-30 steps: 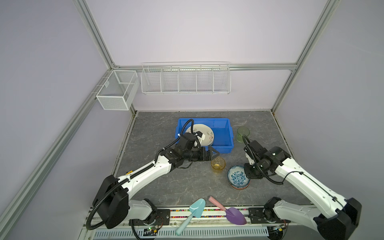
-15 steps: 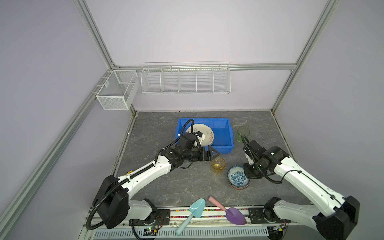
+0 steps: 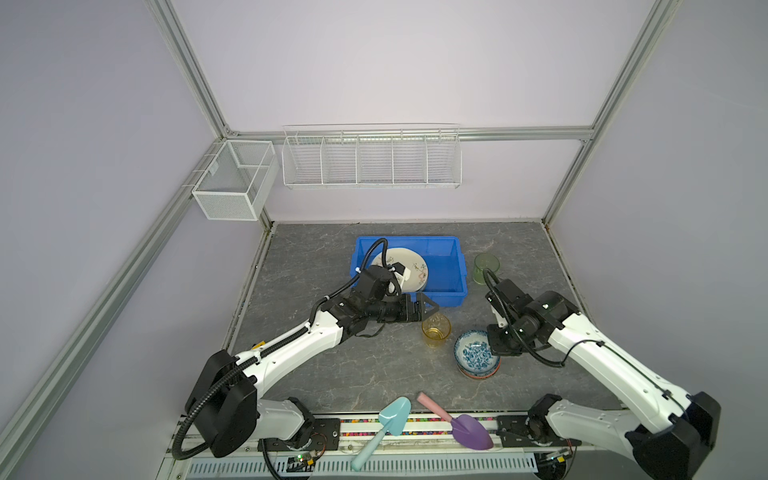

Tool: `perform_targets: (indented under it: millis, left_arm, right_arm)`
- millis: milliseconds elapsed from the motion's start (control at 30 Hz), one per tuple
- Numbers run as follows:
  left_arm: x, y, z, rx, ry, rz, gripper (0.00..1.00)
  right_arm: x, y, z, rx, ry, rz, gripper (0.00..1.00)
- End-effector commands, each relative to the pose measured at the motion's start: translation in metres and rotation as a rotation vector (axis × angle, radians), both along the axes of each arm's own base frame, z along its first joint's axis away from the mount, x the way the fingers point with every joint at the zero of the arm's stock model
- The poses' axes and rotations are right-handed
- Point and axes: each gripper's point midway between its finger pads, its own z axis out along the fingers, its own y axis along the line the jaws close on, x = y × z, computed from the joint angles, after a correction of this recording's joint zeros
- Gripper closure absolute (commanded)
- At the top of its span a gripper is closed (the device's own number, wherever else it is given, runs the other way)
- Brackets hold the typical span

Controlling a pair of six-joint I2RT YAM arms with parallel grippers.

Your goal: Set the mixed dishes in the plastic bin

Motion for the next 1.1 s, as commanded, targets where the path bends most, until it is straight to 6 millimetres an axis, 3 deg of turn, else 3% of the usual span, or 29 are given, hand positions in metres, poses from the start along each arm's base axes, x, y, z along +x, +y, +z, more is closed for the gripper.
perform_targets:
  millis: [0, 200, 400, 667, 1067]
  left_arm:
    - [-0.001, -0.002, -0.001, 0.001, -0.008, -0.012, 0.01]
    - [-0.005, 0.000, 0.004, 0.027, -0.015, -0.010, 0.01]
    - [-0.025, -0.006, 0.007, 0.106, -0.027, -0.038, 0.01]
    - [-0.055, -0.032, 0.009, 0.093, -0.018, -0.117, 0.01]
    - [-0.071, -0.060, 0.005, 0.167, -0.018, -0.203, 0.12]
  right_arm:
    - [0.003, -0.002, 0.010, -0.007, -0.033, -0.013, 0.93]
    - [0.005, -0.001, 0.014, 0.004, -0.048, -0.017, 0.93]
    - [0.008, 0.002, 0.022, 0.030, -0.072, -0.021, 0.93]
    - [0.009, 0.006, 0.031, 0.076, -0.090, -0.025, 0.93]
    - [0.013, 0.010, 0.056, 0.150, -0.136, -0.022, 0.93]
